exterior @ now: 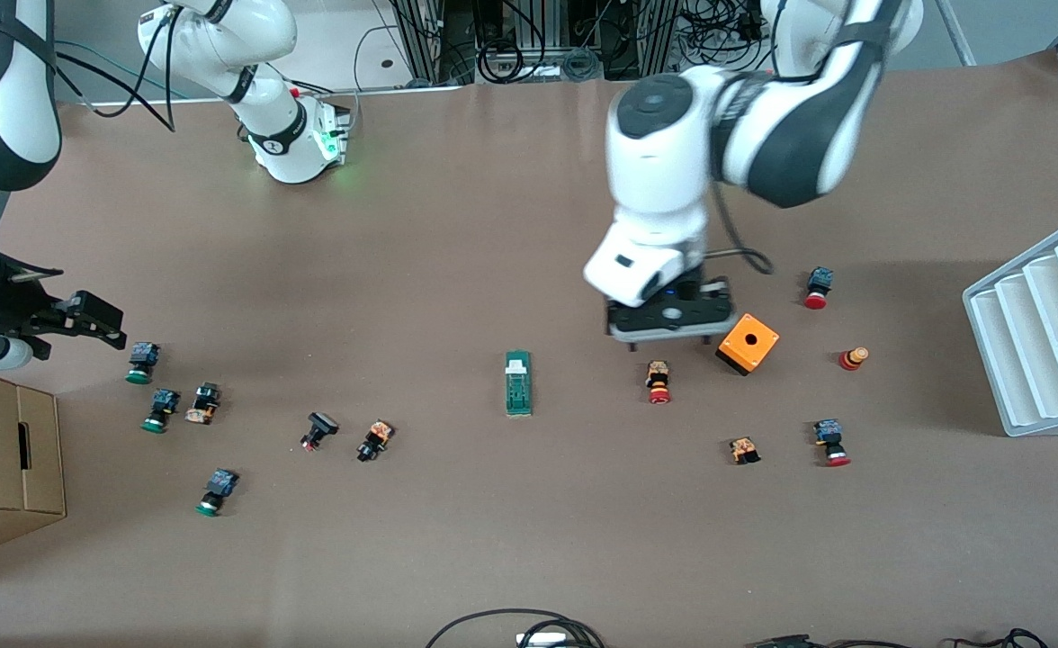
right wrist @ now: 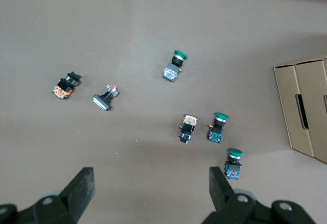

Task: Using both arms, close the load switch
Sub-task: 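Move the left gripper over the green load switch, then lower the left gripper onto the switch while the right gripper approaches, then grip the switch body with the left gripper, right gripper reaches lever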

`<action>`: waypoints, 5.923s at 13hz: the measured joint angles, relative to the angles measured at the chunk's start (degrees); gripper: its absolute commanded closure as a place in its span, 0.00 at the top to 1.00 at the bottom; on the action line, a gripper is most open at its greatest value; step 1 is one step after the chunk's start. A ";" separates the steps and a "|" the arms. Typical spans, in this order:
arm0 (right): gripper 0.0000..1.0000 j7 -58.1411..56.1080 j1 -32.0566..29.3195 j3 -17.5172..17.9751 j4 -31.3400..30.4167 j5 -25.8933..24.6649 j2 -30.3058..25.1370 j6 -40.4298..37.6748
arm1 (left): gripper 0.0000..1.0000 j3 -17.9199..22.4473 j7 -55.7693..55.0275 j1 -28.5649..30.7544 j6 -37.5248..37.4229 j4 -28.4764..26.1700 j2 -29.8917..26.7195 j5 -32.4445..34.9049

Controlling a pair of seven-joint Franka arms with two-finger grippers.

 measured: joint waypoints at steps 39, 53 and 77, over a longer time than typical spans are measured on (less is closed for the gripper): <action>1.00 42.71 14.23 0.88 6.39 13.08 14.15 1.74 | 1.00 -9.90 -102.25 -19.52 -10.34 -2.95 38.27 85.43; 0.95 99.77 35.35 0.65 9.28 18.04 32.40 28.58 | 1.00 -9.70 -94.63 -19.34 -11.74 0.69 42.46 86.00; 0.59 111.43 43.14 0.24 -1.62 22.56 36.92 43.68 | 0.70 -9.73 -94.48 -19.29 -11.86 3.63 44.07 85.37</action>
